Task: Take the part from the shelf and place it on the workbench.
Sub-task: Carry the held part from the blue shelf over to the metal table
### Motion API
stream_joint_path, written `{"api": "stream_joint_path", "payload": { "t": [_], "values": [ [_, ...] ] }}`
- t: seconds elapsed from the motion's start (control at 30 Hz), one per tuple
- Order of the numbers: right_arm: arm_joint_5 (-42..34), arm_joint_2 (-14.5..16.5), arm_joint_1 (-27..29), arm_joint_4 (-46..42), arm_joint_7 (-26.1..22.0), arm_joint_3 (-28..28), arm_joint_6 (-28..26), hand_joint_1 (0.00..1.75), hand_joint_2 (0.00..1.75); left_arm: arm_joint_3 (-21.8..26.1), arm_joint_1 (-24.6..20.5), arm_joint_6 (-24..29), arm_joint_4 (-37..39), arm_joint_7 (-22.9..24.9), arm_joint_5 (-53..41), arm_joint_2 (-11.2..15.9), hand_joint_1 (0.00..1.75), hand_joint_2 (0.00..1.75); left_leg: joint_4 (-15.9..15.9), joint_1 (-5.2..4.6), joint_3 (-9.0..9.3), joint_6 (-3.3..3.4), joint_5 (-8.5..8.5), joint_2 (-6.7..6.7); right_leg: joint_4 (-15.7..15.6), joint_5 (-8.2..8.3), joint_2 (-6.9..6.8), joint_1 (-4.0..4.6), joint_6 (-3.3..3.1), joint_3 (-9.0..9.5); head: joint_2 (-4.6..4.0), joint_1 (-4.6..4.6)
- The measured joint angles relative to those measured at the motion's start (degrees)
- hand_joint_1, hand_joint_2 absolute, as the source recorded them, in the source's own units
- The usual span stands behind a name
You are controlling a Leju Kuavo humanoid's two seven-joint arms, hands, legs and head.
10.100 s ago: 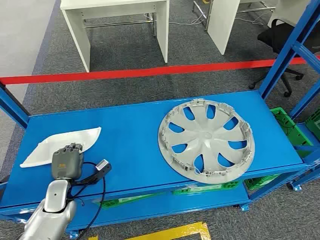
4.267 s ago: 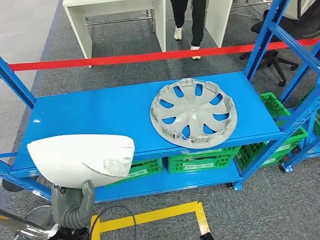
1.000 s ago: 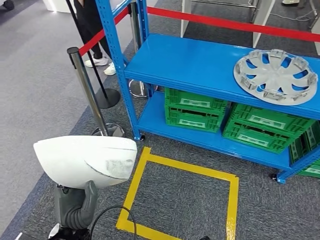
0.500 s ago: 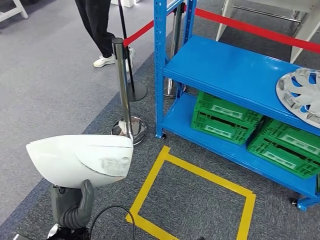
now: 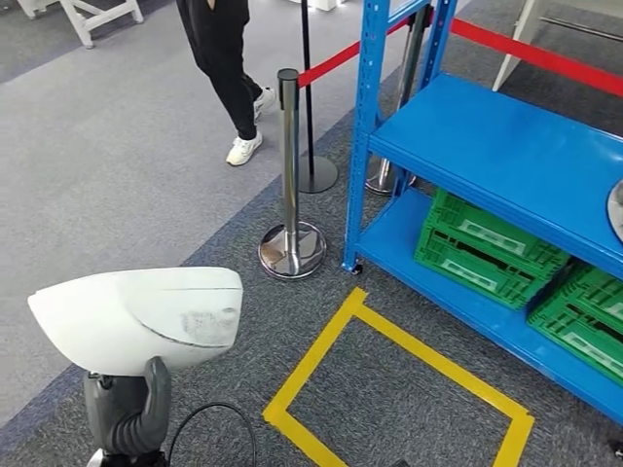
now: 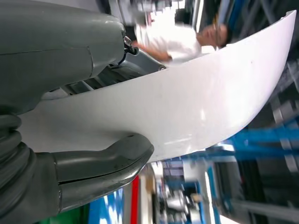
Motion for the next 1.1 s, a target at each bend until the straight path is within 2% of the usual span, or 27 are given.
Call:
{"api": "stream_joint_path", "payload": {
  "t": [0.03,0.07,0.13,0.17,0.23,0.27,0.33,0.37,0.43,0.47,0.5,0.53,0.57,0.6,0.67,0.7,0.73,0.77,0.83,0.87,0.9,0.93,0.97,1.0,1.03,1.07,1.1],
  "values": [
    [0.6,0.0,-0.1,0.0,0.0,0.2,0.2,0.0,0.0,0.1,0.4,0.7,-0.5,0.0,-0.3,0.1,1.75,1.75,-3.6,0.01,1.84,0.14,2.07,0.52,0.0,-0.18,-0.66,0.02,0.08,0.27,0.0,-0.01],
    [1.2,0.0,-0.2,0.0,0.0,0.4,0.3,0.0,0.0,0.1,0.7,1.4,-1.0,0.0,-0.5,0.2,1.75,1.75,-7.7,-0.18,3.97,0.4,3.67,1.69,0.0,-0.39,-1.29,0.07,0.23,0.54,0.0,0.01],
    [2.1,0.0,-0.4,0.0,0.0,1.0,0.4,0.0,0.0,0.1,1.1,2.8,-1.9,0.2,-0.6,0.3,1.75,1.75,-13.3,-0.77,6.76,1.16,5.15,3.61,-0.1,-0.84,-2.44,0.3,0.79,0.97,0.0,0.04],
    [2.4,0.0,-0.5,0.0,0.0,1.3,0.4,0.0,0.0,0.1,1.4,3.3,-2.3,0.3,-0.6,0.3,1.75,1.75,-14.0,-1.05,7.08,1.51,4.94,3.99,-0.1,-0.98,-2.95,0.39,1.12,1.14,0.0,0.06],
    [2.7,0.1,-1.0,0.0,0.0,1.8,0.2,0.0,0.0,0.1,2.1,3.9,-2.9,0.5,-0.6,0.5,1.75,1.75,-14.4,-1.02,7.04,2.17,5.03,2.96,-0.4,-1.23,-3.7,0.38,1.77,1.47,0.0,0.13],
    [2.8,0.1,-1.2,0.0,0.0,2.0,0.2,0.0,0.0,0.0,2.4,4.0,-3.2,0.5,-0.6,0.5,1.75,1.75,-14.7,-0.87,7.17,2.52,5.16,2.42,-0.1,-1.65,-3.06,0.32,2.03,1.48,0.0,0.2],
    [2.9,0.1,-1.4,0.0,-0.1,2.3,0.2,0.0,0.0,0.0,2.6,4.1,-3.6,0.5,-0.6,0.6,1.75,1.75,-15.3,-0.53,7.44,3.21,5.47,1.28,3.4,-4.0,-0.07,0.22,2.33,-0.12,0.0,0.45],
    [2.9,0.1,-1.4,0.0,-0.1,2.3,0.1,0.0,0.0,0.0,2.6,4.2,-3.7,0.5,-0.6,0.6,1.75,1.75,-15.3,-0.58,7.44,3.4,5.48,0.73,6.9,-5.72,1.52,0.23,2.32,-1.79,0.0,0.6],
    [2.9,0.1,-1.2,0.0,-0.4,2.4,0.0,0.0,0.0,-0.1,2.6,4.6,-3.8,0.5,-0.6,0.6,1.75,1.75,-15.3,-0.69,7.41,3.6,5.45,-0.64,14.2,-8.32,2.71,0.27,2.31,-5.8,0.0,0.7],
    [2.9,0.1,-1.2,0.0,-0.6,2.4,0.0,0.0,0.0,-0.1,2.6,4.8,-3.8,0.6,-0.7,0.7,1.75,1.75,-15.2,-0.74,7.43,3.63,5.44,-1.42,15.8,-8.16,2.81,0.28,2.3,-7.01,0.0,0.69],
    [2.9,0.1,-1.1,0.0,-0.8,2.5,0.0,0.0,0.0,-0.1,2.6,5.0,-3.8,0.6,-0.8,0.7,1.75,1.75,-15.1,-0.76,7.46,3.61,5.42,-2.26,15.1,-6.75,2.88,0.29,2.28,-7.18,0.0,0.69],
    [2.9,0.1,-1.2,0.0,-1.1,2.6,0.0,0.0,0.0,-0.2,2.6,5.1,-3.9,0.7,-1.0,0.8,1.75,1.75,-15.0,-0.73,7.48,3.53,5.37,-3.1,12.3,-4.44,3.14,0.25,2.23,-6.33,0.0,0.69],
    [2.9,0.1,-1.2,0.0,-1.4,2.7,0.0,0.0,0.0,-0.3,2.5,5.1,-4.1,0.9,-1.4,0.8,1.75,1.75,-14.8,-0.67,7.45,3.37,5.26,-3.86,8.4,-2.1,4.11,0.13,2.18,-4.86,0.0,0.68],
    [2.9,0.2,-1.3,0.0,-1.6,2.8,0.0,0.0,0.0,-0.3,2.4,5.0,-4.2,1.2,-1.8,0.9,1.75,1.75,-14.4,-0.72,7.28,3.11,5.11,-4.56,4.8,-0.55,5.71,-0.05,2.17,-3.41,0.0,0.68],
    [2.7,0.3,-1.3,0.1,-1.7,2.8,0.2,0.0,0.0,-0.4,2.0,4.7,-4.6,2.0,-2.4,1.0,1.75,1.75,-13.9,-0.62,6.77,2.4,5.03,-5.87,1.2,0.26,8.04,-0.22,2.0,-1.63,0.0,0.6],
    [2.7,0.3,-1.3,0.1,-1.7,2.9,0.3,0.0,0.0,-0.4,1.9,4.4,-4.7,2.3,-2.6,1.1,1.75,1.75,-13.9,-0.53,6.53,2.0,5.14,-6.55,1.1,0.09,8.17,-0.13,1.82,-1.4,0.0,0.55],
    [2.7,0.4,-1.4,0.1,-1.7,2.9,0.4,0.0,0.0,-0.4,1.8,4.1,-4.9,2.5,-2.7,1.1,1.75,1.75,-13.9,-0.34,6.34,1.65,5.28,-7.19,1.0,0.22,7.45,-0.07,1.49,-1.2,0.0,0.5],
    [2.6,0.4,-1.4,0.1,-1.7,2.9,0.5,0.0,0.0,-0.4,1.7,3.8,-5.0,2.6,-2.8,1.1,1.75,1.75,-13.7,-0.3,6.17,1.36,5.2,-6.83,0.9,0.35,6.74,-0.04,1.13,-1.06,0.0,0.48],
    [2.5,0.6,-1.4,0.1,-1.7,2.9,0.4,0.0,0.0,-0.4,1.4,3.3,-5.3,2.7,-2.8,1.1,1.75,1.75,-10.9,-0.4,4.82,0.83,3.54,-4.0,0.6,0.47,5.11,-0.08,0.41,-0.77,0.0,0.14],
    [2.4,0.7,-1.3,0.1,-1.6,2.9,0.4,0.0,0.0,-0.4,1.2,3.1,-5.4,2.8,-2.8,1.1,1.75,1.75,-7.7,-0.43,3.38,0.59,1.9,-2.11,0.5,0.38,4.19,0.02,0.15,-0.64,0.0,0.0],
    [2.4,0.7,-1.2,0.1,-1.4,2.9,0.3,0.0,0.0,-0.4,1.1,2.9,-5.4,2.9,-2.9,1.1,1.75,1.75,-3.9,-0.36,1.55,0.36,0.12,-1.0,0.5,0.24,3.25,0.12,-0.05,-0.56,0.0,-0.15],
    [2.3,0.8,-1.1,0.1,-1.1,2.9,0.3,0.0,0.0,-0.4,1.1,2.8,-5.4,3.1,-2.9,1.1,1.75,1.75,-0.4,-0.23,-0.18,0.19,-1.25,-0.54,0.6,0.12,2.27,0.21,-0.15,-0.48,0.0,-0.15],
    [2.2,0.8,-1.1,0.1,-0.7,2.8,0.3,0.0,0.0,-0.4,1.2,2.7,-5.4,3.2,-2.9,1.1,1.75,1.75,1.9,-0.12,-1.25,0.08,-1.74,-0.35,0.6,-0.02,1.35,0.26,-0.2,-0.39,0.0,-0.14],
    [2.3,0.8,-1.1,0.1,-0.3,2.8,0.3,0.0,0.0,-0.4,1.3,2.7,-5.4,3.3,-3.0,1.1,1.75,1.75,2.0,-0.04,-1.28,0.06,-1.1,-0.23,0.6,-0.15,0.52,0.28,-0.18,-0.27,0.0,-0.15],
    [2.3,0.9,-1.1,0.1,0.0,2.8,0.4,0.0,0.0,-0.4,1.4,2.7,-5.4,3.3,-3.0,1.1,1.75,1.75,-0.2,0.0,-0.15,0.13,0.51,0.03,0.6,-0.32,-0.25,0.3,-0.11,-0.05,0.0,-0.15],
    [2.4,1.0,-1.1,0.1,0.3,2.8,0.4,0.0,0.0,-0.4,1.4,2.8,-5.4,3.3,-3.0,1.1,1.75,1.75,-4.1,-0.05,1.87,0.31,2.61,0.77,0.6,-0.53,-0.94,0.31,0.01,0.22,0.0,-0.15],
    [2.4,1.1,-1.1,0.1,0.5,2.8,0.5,0.0,0.0,-0.4,1.5,2.8,-5.4,3.3,-3.0,1.1,1.75,1.75,-8.1,-0.37,3.94,0.6,4.02,2.22,0.6,-0.78,-1.58,0.41,0.24,0.47,0.0,-0.16]
  ]
}}
